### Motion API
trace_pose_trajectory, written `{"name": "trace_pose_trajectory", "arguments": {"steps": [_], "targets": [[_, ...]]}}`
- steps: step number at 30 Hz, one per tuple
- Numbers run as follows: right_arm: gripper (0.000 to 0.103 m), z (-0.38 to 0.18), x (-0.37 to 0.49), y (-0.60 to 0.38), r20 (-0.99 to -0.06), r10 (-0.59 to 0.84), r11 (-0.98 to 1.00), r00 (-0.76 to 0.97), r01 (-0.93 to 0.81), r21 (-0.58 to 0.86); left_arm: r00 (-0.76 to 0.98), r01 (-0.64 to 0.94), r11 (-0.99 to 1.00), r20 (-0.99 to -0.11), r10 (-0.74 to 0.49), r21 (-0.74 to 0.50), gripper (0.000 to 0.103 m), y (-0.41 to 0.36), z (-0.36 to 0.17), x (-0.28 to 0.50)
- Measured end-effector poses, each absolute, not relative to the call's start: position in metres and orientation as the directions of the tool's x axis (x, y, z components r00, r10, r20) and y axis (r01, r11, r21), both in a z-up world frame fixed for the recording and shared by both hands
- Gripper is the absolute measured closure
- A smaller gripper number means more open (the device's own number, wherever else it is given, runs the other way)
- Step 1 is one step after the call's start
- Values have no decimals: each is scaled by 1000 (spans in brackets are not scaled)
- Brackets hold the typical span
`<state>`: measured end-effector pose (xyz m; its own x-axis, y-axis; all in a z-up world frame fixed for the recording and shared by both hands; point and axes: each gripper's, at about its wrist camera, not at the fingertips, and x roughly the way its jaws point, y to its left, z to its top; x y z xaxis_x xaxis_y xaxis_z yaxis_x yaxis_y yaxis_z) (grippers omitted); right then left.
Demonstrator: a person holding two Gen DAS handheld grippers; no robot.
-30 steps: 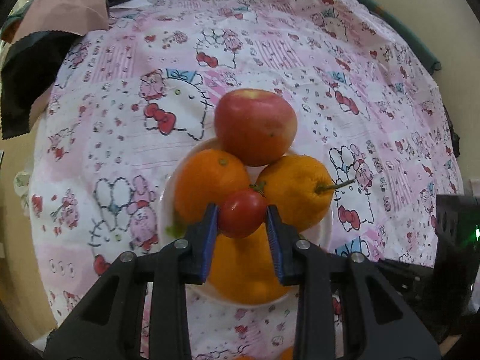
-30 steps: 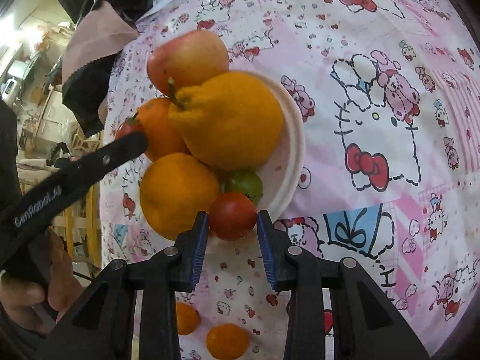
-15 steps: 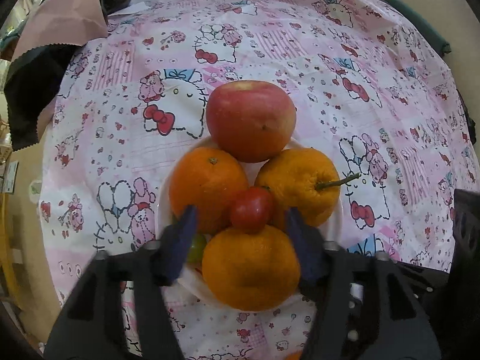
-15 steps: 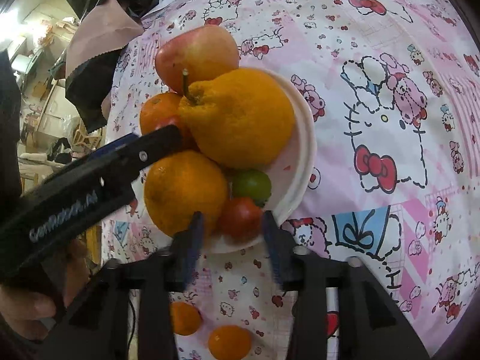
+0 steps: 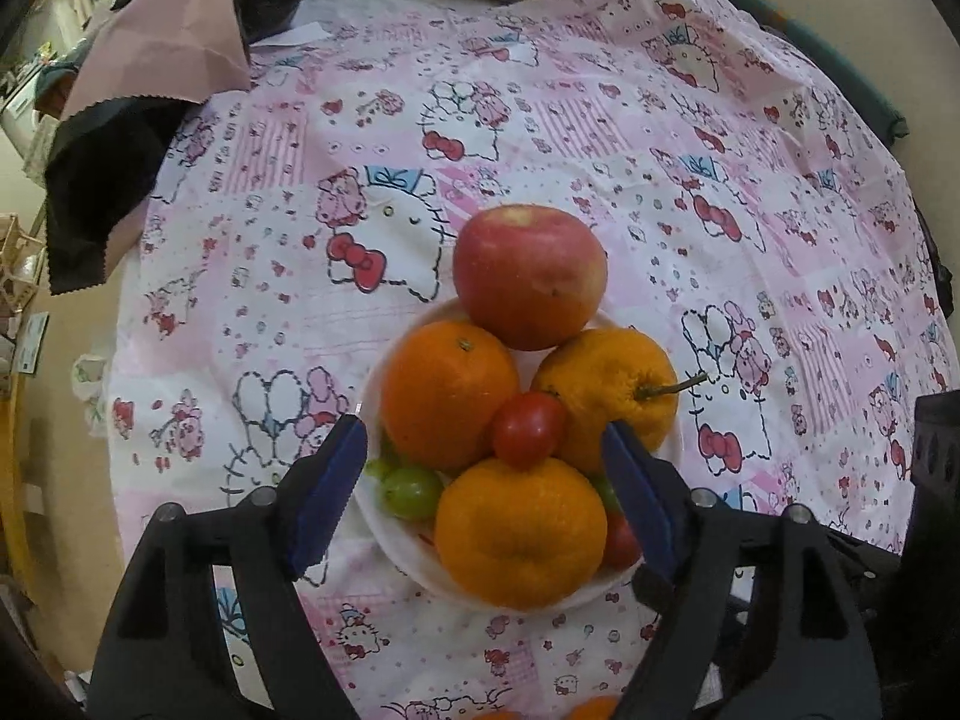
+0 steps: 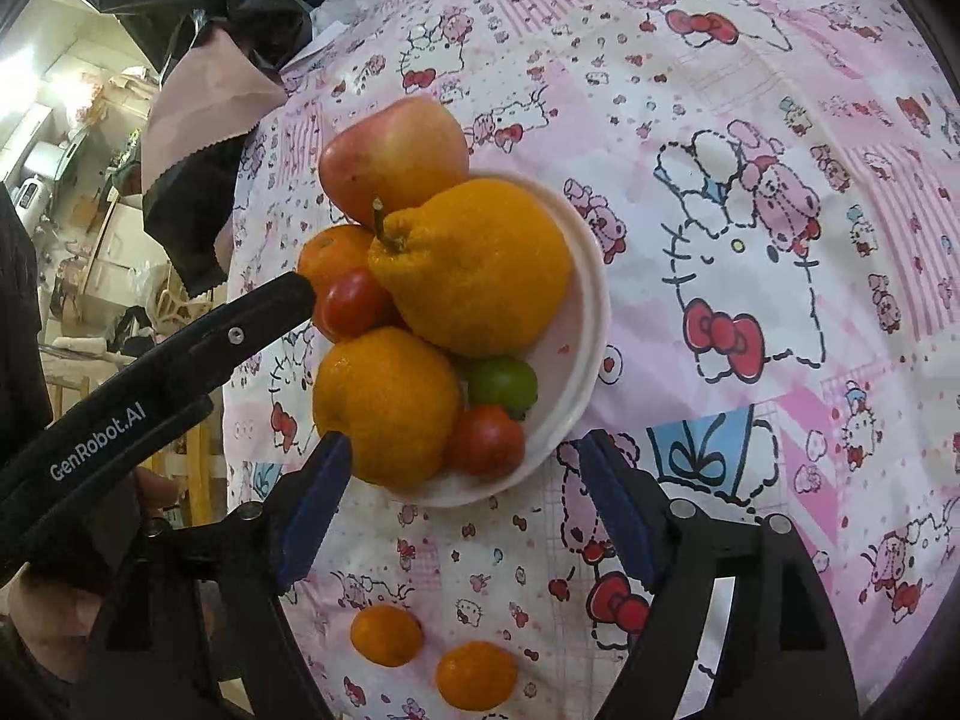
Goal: Organize fruits
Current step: 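Open both tools to drop the red tomatoes onto the plate, then withdraw both tools and move them down toward the two small mandarins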
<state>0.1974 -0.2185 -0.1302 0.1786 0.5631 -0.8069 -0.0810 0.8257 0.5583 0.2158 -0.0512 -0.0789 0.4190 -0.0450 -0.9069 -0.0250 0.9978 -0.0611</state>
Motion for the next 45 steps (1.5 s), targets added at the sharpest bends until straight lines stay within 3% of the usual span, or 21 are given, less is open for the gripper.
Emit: {"name": "trace_pose_trajectory", "arguments": {"steps": [29,45], "targets": [[22,-58,109,-246,-722,617,780,313,-123,613,515,-111,993,-857,20,-44,25,-5,-24,99],[22,-66,76,-253,-729,615,777,302,-76,624,501,-145,986,-866,2,-82,25,7,-32,45]]}}
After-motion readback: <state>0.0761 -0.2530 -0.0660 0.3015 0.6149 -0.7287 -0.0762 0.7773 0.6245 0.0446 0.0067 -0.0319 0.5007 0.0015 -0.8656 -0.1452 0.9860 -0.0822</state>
